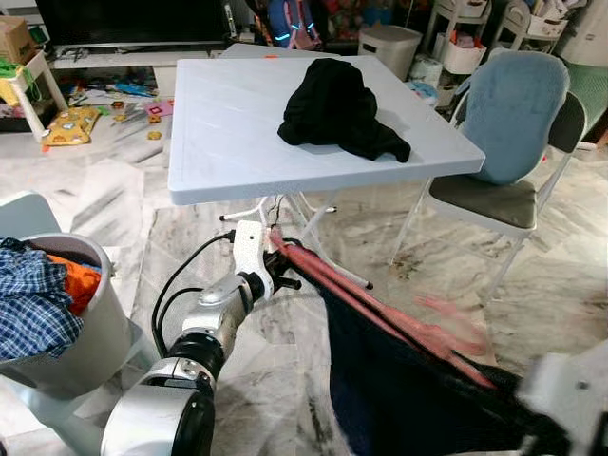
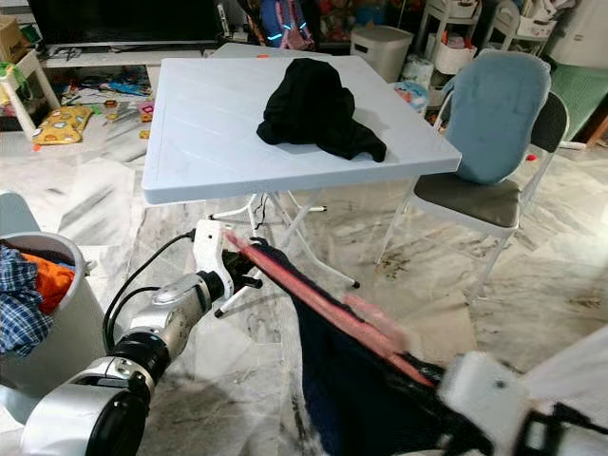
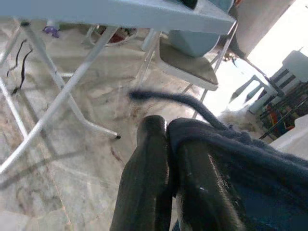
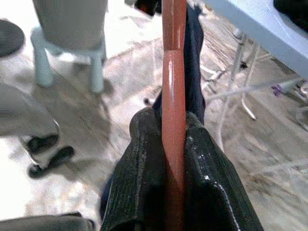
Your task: Hang hanger
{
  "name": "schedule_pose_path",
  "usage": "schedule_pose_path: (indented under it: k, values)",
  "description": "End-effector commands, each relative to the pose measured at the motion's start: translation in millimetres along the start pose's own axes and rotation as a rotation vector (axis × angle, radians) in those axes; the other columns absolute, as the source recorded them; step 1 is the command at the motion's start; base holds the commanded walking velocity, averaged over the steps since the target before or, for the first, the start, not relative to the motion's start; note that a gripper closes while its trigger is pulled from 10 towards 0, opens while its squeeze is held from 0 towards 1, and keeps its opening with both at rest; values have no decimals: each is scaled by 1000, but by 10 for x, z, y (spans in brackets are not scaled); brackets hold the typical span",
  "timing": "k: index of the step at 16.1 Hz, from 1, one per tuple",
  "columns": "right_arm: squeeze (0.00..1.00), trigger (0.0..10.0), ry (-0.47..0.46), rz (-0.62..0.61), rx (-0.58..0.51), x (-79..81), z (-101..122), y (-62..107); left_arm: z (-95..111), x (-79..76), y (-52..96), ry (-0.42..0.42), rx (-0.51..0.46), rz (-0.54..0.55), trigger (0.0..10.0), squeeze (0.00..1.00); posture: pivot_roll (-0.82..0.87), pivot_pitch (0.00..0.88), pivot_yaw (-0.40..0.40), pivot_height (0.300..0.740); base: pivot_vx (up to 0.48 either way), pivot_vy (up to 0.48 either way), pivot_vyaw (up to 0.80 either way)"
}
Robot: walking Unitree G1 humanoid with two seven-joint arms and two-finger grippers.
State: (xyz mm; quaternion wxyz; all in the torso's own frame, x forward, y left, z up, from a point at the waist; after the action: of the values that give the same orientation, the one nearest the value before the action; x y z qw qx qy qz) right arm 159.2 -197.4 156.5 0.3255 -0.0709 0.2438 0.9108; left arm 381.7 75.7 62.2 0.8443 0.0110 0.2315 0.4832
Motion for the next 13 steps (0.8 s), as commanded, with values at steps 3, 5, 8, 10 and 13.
schedule_pose_path:
  k: [3,5,8,10,13]
  values:
    - [0,10000,16,-73,-26,-258,134,177,135,275,107,10,-17,90,0,0,-40,0,-56,740,0,0,0]
    - [0,10000,30,-134,-53,-368,180,130,55,137,80,-40,14,5,196,0,-39,0,-57,740,0,0,0]
    - [0,10000,37,-149,-54,-386,134,-46,-49,-121,58,-143,17,-137,10000,1000,-31,0,-59,740,0,0,0]
    - [0,10000,59,-134,-20,-391,70,-95,-100,-168,83,-198,25,-178,10000,1000,-26,0,-63,740,0,0,0]
    - [0,10000,75,-132,4,-445,33,-102,-81,-121,104,-195,11,-155,10000,1000,-22,0,-69,740,0,0,0]
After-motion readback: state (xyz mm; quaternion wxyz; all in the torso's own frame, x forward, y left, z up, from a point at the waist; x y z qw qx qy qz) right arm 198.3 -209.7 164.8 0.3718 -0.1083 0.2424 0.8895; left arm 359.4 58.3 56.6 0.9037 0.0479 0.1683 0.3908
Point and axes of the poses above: a point about 5 cm out from each wrist's last joint towards the gripper, its own y axis pointing back from the gripper into the wrist, its own z axis along the axis of the wrist's last joint, x = y × z, the point moved 4 cm from there along -y, pointing out of the wrist towards the gripper, and after that the axes turned 2 degrees about y, right-handed, at the moved point
